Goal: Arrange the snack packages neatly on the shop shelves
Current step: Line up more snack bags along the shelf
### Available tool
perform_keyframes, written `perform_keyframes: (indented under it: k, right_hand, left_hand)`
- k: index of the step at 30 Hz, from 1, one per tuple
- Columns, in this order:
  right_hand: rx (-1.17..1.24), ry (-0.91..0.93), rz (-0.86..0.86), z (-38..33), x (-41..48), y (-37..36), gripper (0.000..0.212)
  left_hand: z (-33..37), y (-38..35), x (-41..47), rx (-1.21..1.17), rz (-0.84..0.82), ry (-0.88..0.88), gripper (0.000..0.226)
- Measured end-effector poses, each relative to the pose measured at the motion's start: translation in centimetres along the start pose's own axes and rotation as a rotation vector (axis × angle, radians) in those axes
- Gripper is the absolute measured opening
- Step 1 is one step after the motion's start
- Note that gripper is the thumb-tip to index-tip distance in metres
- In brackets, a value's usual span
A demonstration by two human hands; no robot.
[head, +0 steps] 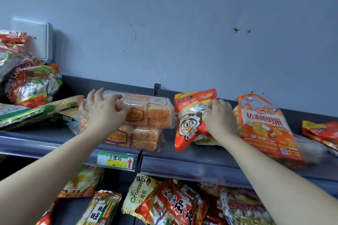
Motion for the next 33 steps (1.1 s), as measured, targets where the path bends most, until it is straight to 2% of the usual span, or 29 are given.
perform_keyframes:
  k: [7,10,13,14,16,18,20,24,30,33]
  right_hand:
    - [0.128,0.038,0.328,3.0,-2.5,5.8,0.01]
    - [0.157,0.043,0.375,4.4,-4.3,7.2,0.008]
    - [0.173,0.076,0.422,5.9,-6.3,9.0,0.007]
    - [0.174,0.091,0.442,6.4,-6.9,9.7,0.007]
    - [0.177,0.109,0.471,7.9,-8.2,11.2,0.007]
    - [0.189,0.111,0.483,10.0,-9.3,12.5,0.007]
    - [0.19,0.1,0.49,12.4,-10.4,14.0,0.006]
    - [0.214,0.048,0.446,18.8,-12.5,17.0,0.006]
    - [0.329,-0.176,0.212,30.7,-15.7,20.0,0.046]
    - [0.477,-0.235,0.018,36.2,-16.7,20.4,0.051]
  left_hand:
    - [8.6,-2.2,-3.0,-0.09,-0.007,-0.285,0.044]
    - [13.1,-4.7,-4.8,-0.293,-0.209,-0.377,0.062]
    - [16.9,-7.3,-6.9,-0.569,-0.474,-0.349,0.075]
    - [18.2,-8.0,-7.6,-0.673,-0.562,-0.334,0.071]
    - [21.0,-9.3,-8.9,-0.905,-0.706,-0.329,0.048]
    - [23.7,-10.6,-10.1,-1.053,-0.772,-0.32,0.028]
    - [26.3,-11.9,-11.4,-1.127,-0.789,-0.306,0.022]
    - [32.2,-15.0,-14.5,-1.244,-0.782,-0.268,0.02]
    - [42.0,-19.6,-19.7,-1.373,-0.821,-0.229,0.012]
    - [46.3,-21.6,-21.8,-1.352,-0.828,-0.233,0.015]
Point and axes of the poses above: each hand's wrist, its own x-axis towards the middle knuckle, its own y-axis out of the back of the hand, z = x × y, the point moved 7 cm from there along x, towards the middle knuckle, and after that the axes turned 13 degrees about -z, right-handed, at the moved point
